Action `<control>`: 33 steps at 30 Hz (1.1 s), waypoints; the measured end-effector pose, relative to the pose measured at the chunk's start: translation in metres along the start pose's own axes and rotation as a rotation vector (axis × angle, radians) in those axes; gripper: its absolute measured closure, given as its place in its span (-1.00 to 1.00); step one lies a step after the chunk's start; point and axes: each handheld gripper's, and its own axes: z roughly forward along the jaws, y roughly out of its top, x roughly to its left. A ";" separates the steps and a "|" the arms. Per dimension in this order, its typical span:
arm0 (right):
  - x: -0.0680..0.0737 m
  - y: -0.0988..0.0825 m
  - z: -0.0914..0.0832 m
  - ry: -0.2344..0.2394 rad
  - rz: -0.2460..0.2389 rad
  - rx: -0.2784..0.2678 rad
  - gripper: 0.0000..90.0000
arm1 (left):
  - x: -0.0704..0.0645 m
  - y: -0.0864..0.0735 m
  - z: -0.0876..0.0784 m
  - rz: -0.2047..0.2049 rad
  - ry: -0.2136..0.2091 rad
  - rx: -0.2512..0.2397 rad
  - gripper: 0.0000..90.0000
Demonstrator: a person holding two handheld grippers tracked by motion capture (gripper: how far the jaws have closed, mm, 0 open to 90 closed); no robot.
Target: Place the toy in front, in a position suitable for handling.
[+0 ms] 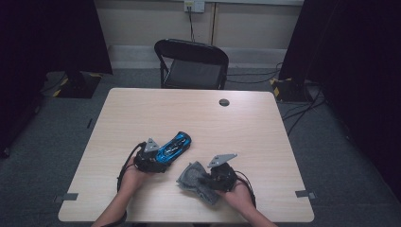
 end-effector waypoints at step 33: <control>-0.017 0.115 0.056 -0.060 -0.052 0.050 0.76 | 0.000 0.000 0.000 0.000 0.000 0.000 -0.45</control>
